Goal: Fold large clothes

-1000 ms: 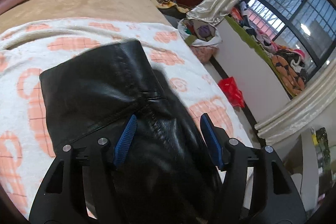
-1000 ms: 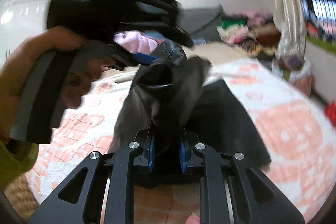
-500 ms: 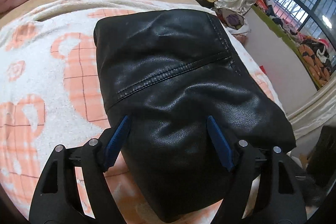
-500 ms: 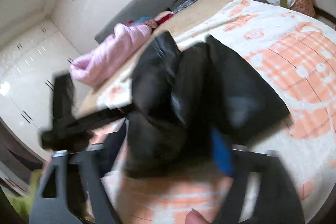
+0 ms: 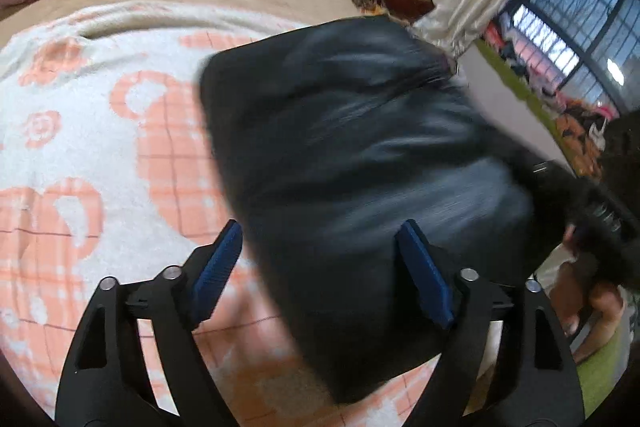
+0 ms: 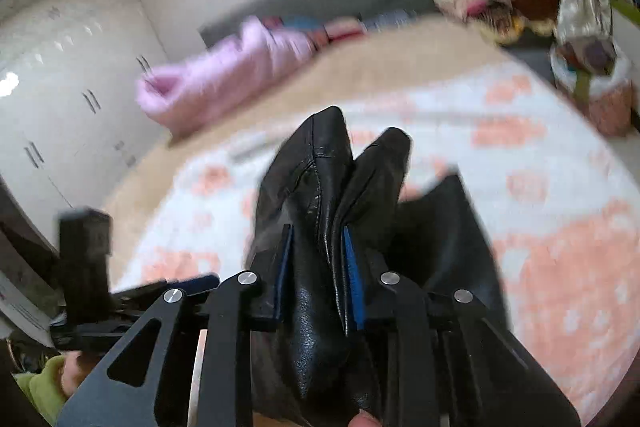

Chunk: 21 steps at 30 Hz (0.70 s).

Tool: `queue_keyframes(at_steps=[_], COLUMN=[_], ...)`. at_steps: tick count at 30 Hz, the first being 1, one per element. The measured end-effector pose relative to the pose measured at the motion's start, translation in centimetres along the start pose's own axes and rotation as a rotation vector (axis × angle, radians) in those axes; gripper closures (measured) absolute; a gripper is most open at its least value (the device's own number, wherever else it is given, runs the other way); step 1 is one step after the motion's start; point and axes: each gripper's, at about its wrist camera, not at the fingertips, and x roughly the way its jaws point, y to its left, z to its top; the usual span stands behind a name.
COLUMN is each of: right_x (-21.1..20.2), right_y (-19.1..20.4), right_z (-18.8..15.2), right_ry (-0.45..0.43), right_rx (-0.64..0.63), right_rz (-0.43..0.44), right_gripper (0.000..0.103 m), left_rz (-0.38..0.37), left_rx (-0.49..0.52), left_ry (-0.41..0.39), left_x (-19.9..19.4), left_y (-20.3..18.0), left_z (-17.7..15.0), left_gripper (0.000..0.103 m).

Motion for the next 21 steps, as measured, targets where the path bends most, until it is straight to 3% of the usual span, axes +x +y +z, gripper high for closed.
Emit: queue_keyframes(at_steps=[4, 8, 11, 15, 17, 19, 21], right_x=[-2.0, 1.4, 2.4, 2.7, 2.1, 1.3, -0.7], right_y=[-5.2, -11.7, -13.8, -13.6, -12.9, -12.3, -12.0], right_z=[0.4, -3.7, -6.7, -7.7, -7.5, -7.2, -7.4], right_ry=[-0.044, 0.081, 0.081, 0.089, 0.081, 0.07, 0.02], right_rx=[0.099, 0.292, 0.345, 0.312, 0.272, 0.25, 0.245], right_rz=[0.029, 0.049, 0.046, -0.046, -0.077, -0.12, -0.118], right_gripper=[0.08, 0.08, 0.076, 0.067, 0.058, 0.031, 0.028], left_rz=[-0.054, -0.108, -0.082, -0.077, -0.075, -0.07, -0.062], left_rx=[-0.032, -0.075, -0.051, -0.041, -0.034, -0.018, 0.002], left_ry=[0.011, 0.092, 0.168, 0.198, 0.201, 0.199, 0.19], left_x=[0.2, 3.1, 5.6, 7.1, 7.3, 7.2, 7.1], left_y=[-0.1, -0.5, -1.4, -2.2, -2.5, -2.9, -3.2], left_z=[0.4, -0.7, -1.7, -2.4, -2.4, -2.0, -1.8], left_gripper=[0.022, 0.018, 0.016, 0.01, 0.01, 0.01, 0.01])
